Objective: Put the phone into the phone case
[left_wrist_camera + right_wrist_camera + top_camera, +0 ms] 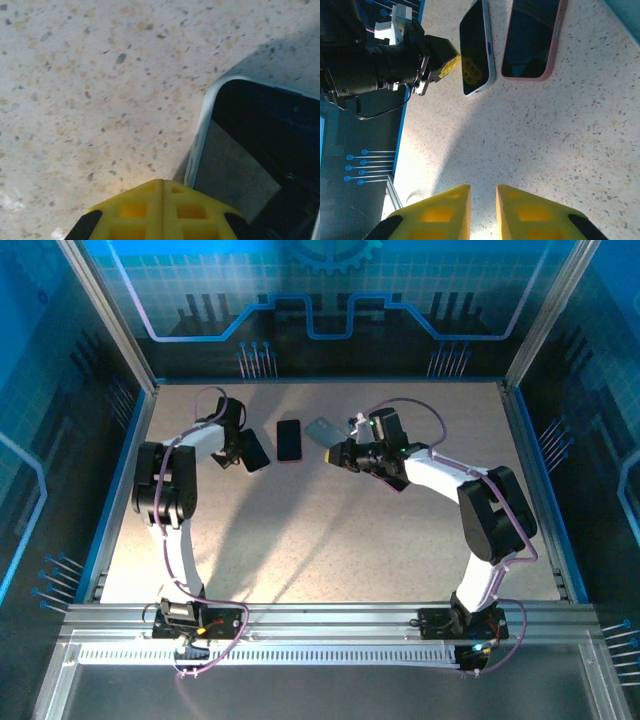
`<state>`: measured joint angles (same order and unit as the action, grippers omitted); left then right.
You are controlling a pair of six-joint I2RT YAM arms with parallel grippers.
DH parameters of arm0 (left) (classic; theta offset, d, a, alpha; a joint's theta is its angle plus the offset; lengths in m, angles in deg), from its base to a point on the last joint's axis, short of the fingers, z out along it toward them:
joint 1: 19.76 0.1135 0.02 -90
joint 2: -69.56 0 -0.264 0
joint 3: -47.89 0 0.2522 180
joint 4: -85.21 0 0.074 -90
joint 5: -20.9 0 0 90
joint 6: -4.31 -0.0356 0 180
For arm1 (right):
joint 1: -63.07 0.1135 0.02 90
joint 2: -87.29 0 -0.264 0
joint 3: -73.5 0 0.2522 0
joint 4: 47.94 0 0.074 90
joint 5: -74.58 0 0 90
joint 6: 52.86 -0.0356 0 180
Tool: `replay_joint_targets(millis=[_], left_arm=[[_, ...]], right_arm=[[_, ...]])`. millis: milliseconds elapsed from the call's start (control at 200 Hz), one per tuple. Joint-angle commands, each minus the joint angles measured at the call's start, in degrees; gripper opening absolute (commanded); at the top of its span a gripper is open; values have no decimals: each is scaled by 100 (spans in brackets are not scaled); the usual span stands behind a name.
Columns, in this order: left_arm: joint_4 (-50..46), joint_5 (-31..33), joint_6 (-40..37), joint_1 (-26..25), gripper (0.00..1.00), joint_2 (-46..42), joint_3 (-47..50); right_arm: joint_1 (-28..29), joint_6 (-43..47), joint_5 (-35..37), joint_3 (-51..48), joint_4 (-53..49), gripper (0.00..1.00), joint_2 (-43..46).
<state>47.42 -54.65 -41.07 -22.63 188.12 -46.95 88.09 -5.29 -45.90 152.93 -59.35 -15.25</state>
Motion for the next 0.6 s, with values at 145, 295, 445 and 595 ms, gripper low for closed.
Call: replay_joint_targets(millis=[145, 295, 445, 595], left_arm=[[-91, -198, -64, -69, 0, 390, -550], [-155, -218, -104, -108, 0, 498, -772], [-167, -215, -101, -134, 0, 526, -848], [-103, -284, -138, -134, 0, 560, -847]], right_arm=[[-161, 77, -72, 34, -141, 22, 0], [-194, 106, -55, 25, -143, 22, -64], [-232, 257, 0, 68, -261, 22, -176], [-285, 487, 139, 179, -564, 24, -230]])
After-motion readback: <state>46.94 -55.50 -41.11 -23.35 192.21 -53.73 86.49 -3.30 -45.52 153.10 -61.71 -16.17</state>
